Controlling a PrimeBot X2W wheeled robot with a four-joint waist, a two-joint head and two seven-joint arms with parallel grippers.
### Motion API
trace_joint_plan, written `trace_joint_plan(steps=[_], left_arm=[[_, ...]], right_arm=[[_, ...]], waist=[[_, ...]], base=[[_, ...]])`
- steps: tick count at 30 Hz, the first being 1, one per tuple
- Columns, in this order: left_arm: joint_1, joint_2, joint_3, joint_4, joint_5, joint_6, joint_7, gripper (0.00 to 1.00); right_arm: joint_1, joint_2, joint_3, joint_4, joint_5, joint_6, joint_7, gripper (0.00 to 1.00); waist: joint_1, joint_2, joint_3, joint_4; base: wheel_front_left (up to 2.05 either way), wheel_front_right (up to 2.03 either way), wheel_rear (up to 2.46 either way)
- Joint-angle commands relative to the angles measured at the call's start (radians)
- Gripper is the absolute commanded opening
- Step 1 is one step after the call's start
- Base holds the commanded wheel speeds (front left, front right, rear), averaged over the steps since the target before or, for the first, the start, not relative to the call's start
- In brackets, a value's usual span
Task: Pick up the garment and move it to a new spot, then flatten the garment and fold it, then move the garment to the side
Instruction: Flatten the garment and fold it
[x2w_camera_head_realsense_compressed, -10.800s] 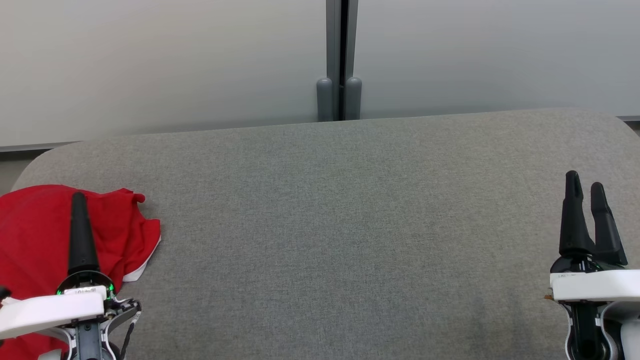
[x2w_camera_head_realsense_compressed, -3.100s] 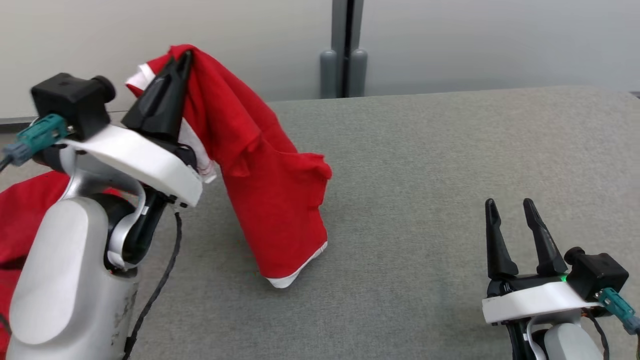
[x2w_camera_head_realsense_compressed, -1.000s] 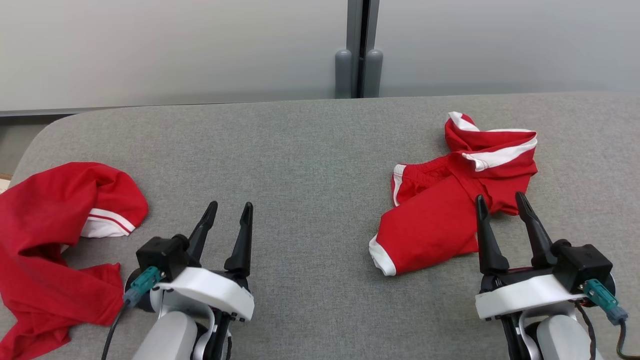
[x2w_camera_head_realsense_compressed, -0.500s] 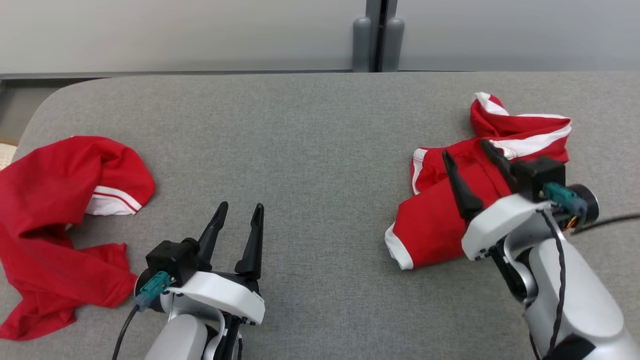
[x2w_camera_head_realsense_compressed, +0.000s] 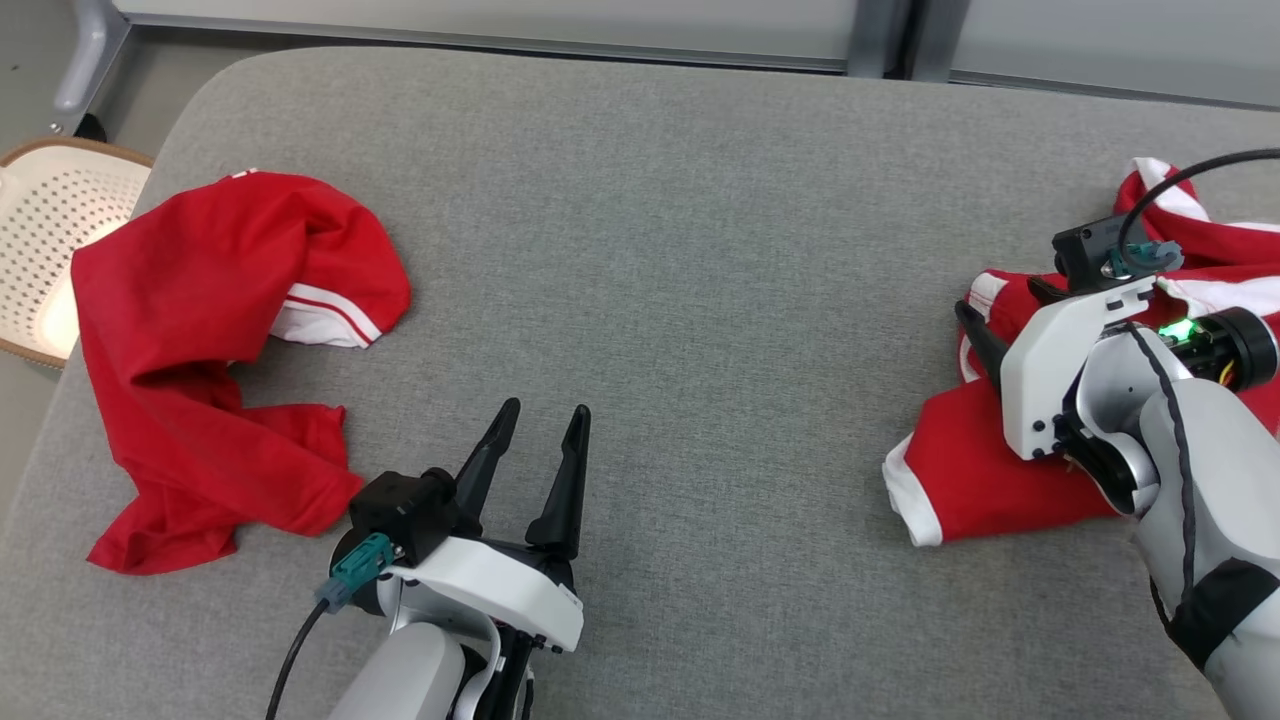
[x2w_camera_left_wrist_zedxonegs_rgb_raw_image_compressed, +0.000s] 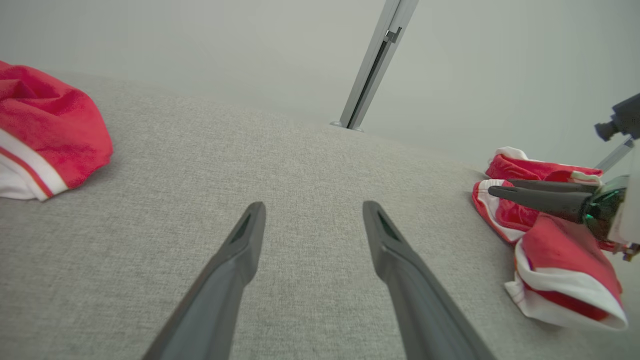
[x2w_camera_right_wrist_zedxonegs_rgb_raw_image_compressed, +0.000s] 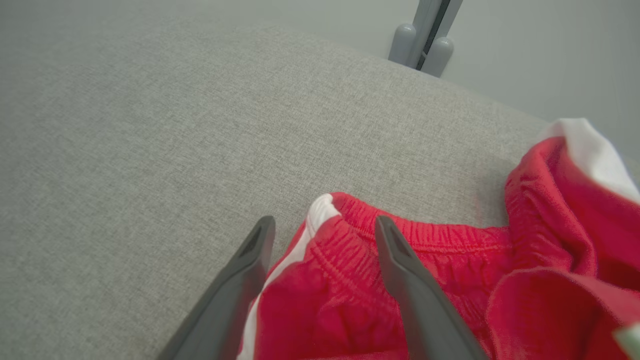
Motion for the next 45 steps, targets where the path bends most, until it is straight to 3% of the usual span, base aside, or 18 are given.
trace_joint_plan(steps=[1,3,4,5,17,30,31,32,38,45], left_arm=[[-0.019,0.003,-0.002,-0.004,-0.004,0.007,-0.002,1.00],[-0.020,0.003,-0.009,-0.004,-0.009,0.011,-0.002,1.00],[-0.020,0.003,-0.012,-0.003,-0.012,0.011,-0.002,1.00],[-0.021,0.003,-0.015,-0.003,-0.015,0.013,-0.002,1.00],[-0.034,0.003,-0.033,-0.007,-0.028,0.022,-0.002,1.00],[-0.019,0.003,-0.066,-0.021,-0.062,0.037,-0.002,1.00],[-0.017,0.004,-0.066,-0.021,-0.064,0.038,-0.002,1.00],[-0.015,0.003,-0.065,-0.021,-0.066,0.038,-0.002,1.00],[-0.013,0.003,-0.057,-0.012,-0.056,0.046,-0.002,1.00],[-0.002,0.003,-0.010,-0.003,-0.021,0.039,-0.002,1.00]], right_arm=[[-0.008,-0.010,0.006,0.006,0.018,0.000,0.014,1.00],[-0.017,-0.021,0.041,0.009,0.056,0.000,0.048,1.00],[-0.027,-0.036,0.056,0.004,0.068,0.000,0.051,0.33],[-0.037,-0.052,0.070,-0.002,0.076,0.000,0.047,0.00],[-0.203,-0.047,0.242,-0.060,0.114,0.000,-0.189,0.00],[-0.416,0.032,0.479,0.125,0.101,0.000,-0.425,0.00],[-0.424,0.037,0.493,0.155,0.105,0.000,-0.431,0.89],[-0.435,0.040,0.511,0.180,0.101,0.000,-0.439,1.00],[-0.439,0.080,0.568,0.297,0.153,0.000,-0.488,1.00],[-0.415,0.080,0.554,0.381,0.208,0.000,-0.573,1.00]], waist=[[0.0000,0.0000,0.016,0.022],[0.0000,0.0000,0.019,0.032],[0.0000,0.0000,0.019,0.036],[0.0000,0.0000,0.019,0.040],[0.0000,0.0000,0.003,0.076],[0.0000,0.0000,0.008,0.163],[0.0000,0.0000,0.006,0.164],[0.0000,0.0000,0.005,0.165],[0.0000,0.0000,-0.011,0.146],[0.0000,0.0000,-0.060,0.060]], base=[[0.00,0.00,0.00],[0.00,0.00,0.00],[0.00,0.00,0.00],[0.00,0.00,0.00],[0.00,0.00,0.00],[0.00,0.00,0.00],[0.00,0.00,0.00],[0.00,0.00,0.00],[0.00,0.00,0.00],[0.00,0.00,0.00]])
